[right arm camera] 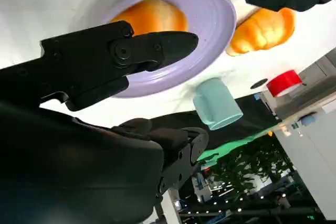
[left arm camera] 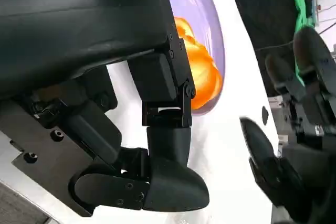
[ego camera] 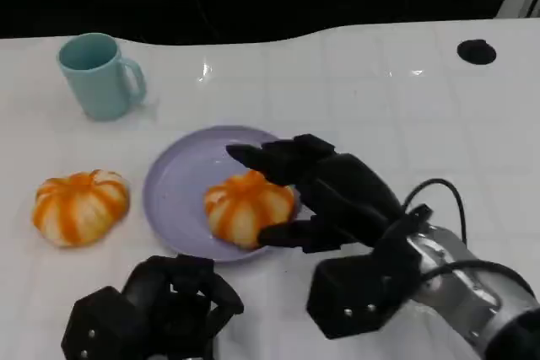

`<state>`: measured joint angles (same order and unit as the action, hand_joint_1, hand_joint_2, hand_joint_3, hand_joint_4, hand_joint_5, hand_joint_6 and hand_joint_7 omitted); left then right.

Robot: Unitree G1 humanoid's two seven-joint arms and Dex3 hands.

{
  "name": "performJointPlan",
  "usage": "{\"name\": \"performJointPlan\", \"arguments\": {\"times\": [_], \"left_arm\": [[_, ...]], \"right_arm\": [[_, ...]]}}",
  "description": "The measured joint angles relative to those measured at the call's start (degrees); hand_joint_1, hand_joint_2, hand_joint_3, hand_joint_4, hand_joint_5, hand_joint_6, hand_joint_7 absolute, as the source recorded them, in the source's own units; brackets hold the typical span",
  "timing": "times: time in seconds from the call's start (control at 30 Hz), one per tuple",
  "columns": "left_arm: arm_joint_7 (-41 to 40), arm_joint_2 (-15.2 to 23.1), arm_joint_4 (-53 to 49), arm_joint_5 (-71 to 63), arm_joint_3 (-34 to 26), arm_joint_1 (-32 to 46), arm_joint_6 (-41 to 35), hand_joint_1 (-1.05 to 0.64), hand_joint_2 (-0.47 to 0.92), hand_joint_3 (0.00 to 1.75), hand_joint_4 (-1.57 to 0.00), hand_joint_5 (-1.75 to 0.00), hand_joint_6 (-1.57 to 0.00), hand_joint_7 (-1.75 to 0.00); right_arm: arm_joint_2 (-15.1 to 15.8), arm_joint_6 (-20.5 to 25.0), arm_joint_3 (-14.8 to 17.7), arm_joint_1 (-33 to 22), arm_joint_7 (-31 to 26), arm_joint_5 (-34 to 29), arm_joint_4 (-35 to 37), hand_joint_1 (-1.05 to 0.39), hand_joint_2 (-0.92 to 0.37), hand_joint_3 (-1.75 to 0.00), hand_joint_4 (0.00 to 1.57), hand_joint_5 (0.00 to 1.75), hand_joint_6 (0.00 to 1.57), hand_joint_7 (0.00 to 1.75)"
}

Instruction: Grasp the bread from the table and place it into the plate.

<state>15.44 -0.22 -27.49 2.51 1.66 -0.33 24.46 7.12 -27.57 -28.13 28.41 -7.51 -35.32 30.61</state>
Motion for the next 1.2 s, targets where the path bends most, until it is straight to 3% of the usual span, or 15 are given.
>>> {"name": "performJointPlan", "arguments": {"times": [0.2,0.43,0.67,0.83,1.07,1.2], "left_arm": [[0.00,0.04,-1.42,0.15,-0.09,-0.16,2.86,-1.05,0.75,0.31,-1.55,-1.12,-1.33,-0.86],[0.06,-0.08,-2.36,0.70,-0.25,-0.35,4.84,-1.05,0.83,0.18,-1.54,-1.12,-1.35,-0.85],[2.03,-0.32,-2.98,3.23,-0.35,-0.39,5.94,-1.05,0.82,0.13,-1.51,-1.11,-1.37,-0.84],[5.61,-0.71,-3.13,7.33,-0.96,-0.42,5.44,-1.05,0.82,0.07,-1.50,-1.07,-1.43,-0.73],[9.36,-1.21,-2.56,12.04,-2.16,-0.40,1.10,-1.05,0.80,0.02,-1.53,-0.97,-1.56,-0.50],[11.26,-1.34,-0.87,14.51,-2.56,-0.36,-2.36,-1.05,0.78,0.01,-1.54,-0.94,-1.57,-0.45]], "right_arm": [[4.18,-2.07,2.97,-7.35,4.15,4.96,-8.19,-0.59,-0.92,-0.27,0.10,0.60,0.33,0.05],[6.25,-5.46,7.73,-15.23,5.15,10.83,-12.64,-0.55,-0.92,-0.28,0.26,0.68,0.50,0.13],[6.28,-11.21,12.54,-21.73,5.51,17.91,-13.39,-0.52,-0.92,-0.29,0.43,0.76,0.65,0.20],[5.85,-12.22,15.21,-25.07,7.24,23.66,-13.28,-0.50,-0.92,-0.33,0.46,0.79,0.70,0.23],[5.67,-15.93,17.34,-27.02,8.95,25.60,-11.57,-0.49,-0.92,-0.33,0.50,0.79,0.74,0.27],[5.11,-16.94,18.05,-27.63,10.02,26.38,-11.44,-0.49,-0.92,-0.32,0.52,0.79,0.74,0.29]]}}
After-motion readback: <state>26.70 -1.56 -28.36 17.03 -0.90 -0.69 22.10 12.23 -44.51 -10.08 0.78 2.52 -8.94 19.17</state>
